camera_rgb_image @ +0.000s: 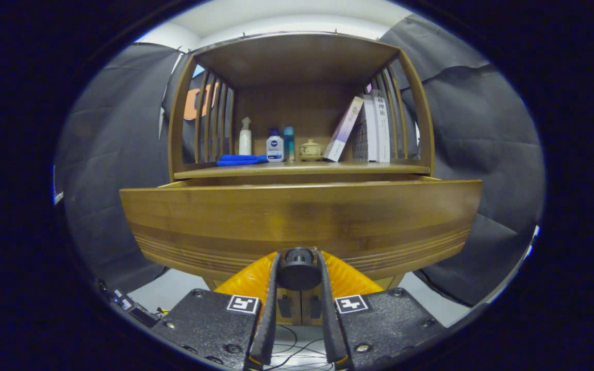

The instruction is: Pull open the drawer, take out the items inside it, and place them on the countertop above the cabinet.

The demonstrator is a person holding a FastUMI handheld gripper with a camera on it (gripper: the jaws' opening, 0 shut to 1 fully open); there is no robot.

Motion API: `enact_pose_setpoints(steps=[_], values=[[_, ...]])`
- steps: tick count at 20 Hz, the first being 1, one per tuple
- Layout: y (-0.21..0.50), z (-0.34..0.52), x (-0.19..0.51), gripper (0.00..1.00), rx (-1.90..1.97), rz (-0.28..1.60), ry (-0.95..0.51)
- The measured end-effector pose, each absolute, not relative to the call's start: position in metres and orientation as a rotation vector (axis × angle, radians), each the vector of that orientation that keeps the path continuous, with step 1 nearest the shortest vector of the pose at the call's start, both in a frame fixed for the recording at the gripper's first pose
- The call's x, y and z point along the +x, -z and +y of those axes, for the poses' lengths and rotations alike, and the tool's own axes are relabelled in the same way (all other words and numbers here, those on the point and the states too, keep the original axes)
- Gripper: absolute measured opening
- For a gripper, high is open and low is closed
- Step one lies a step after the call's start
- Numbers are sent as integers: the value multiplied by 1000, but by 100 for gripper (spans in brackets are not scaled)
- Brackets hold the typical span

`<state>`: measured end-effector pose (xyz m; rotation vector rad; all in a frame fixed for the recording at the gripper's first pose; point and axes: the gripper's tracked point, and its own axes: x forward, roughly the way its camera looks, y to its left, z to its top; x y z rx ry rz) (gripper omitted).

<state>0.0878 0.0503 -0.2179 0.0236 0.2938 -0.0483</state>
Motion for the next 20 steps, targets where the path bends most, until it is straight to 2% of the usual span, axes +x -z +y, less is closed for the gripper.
enact_pose_setpoints(steps=[20], values=[[225,57,26,39,-9,308,25]])
